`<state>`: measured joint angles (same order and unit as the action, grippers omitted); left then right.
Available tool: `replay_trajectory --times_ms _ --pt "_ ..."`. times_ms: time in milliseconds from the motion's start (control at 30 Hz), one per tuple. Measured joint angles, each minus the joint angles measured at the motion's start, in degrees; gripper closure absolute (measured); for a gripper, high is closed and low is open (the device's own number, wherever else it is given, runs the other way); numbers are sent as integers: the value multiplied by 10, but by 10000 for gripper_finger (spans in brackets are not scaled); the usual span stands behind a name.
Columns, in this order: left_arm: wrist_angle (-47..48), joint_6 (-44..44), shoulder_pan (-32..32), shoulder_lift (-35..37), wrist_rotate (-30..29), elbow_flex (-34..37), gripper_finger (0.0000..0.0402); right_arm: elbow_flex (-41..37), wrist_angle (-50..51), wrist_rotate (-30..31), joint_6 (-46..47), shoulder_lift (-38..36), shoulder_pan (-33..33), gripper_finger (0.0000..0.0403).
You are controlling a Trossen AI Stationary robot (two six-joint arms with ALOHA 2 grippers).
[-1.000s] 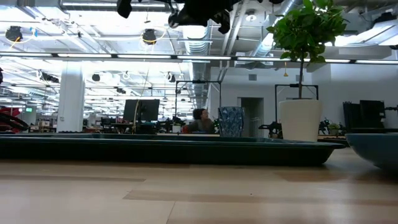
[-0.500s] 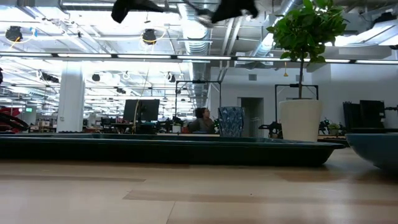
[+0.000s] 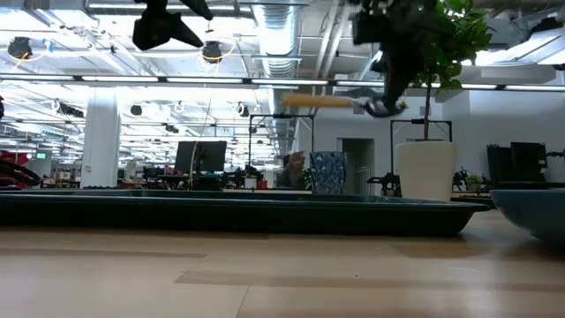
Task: Pick and place plate/cup/fork/spoon on tray
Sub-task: Put the yellow spoon on the black serving tray
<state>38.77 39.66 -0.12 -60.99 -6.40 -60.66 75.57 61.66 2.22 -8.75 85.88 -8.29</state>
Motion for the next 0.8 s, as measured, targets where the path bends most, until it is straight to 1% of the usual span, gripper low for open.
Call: replay_trajectory --times_ms 67,200,300,433,600,733,800 --pt "0 -1 0 0 0 0 198 0 16 -23 -48 35 13 401" --pt "5 -7 0 0 1 0 198 3 47 -39 -142 106 44 401" --pt "12 -15 0 0 0 0 198 31 97 -40 -185 163 63 401" --pt "13 -19 0 0 0 0 198 97 158 -37 -212 230 64 401" --pt "13 -20 0 0 -3 0 198 189 211 10 -265 296 62 401" --pt "13 -20 0 0 -3 0 198 242 235 44 -336 338 62 401" --pt "14 -20 0 0 -3 0 198 259 249 52 -359 356 62 401"
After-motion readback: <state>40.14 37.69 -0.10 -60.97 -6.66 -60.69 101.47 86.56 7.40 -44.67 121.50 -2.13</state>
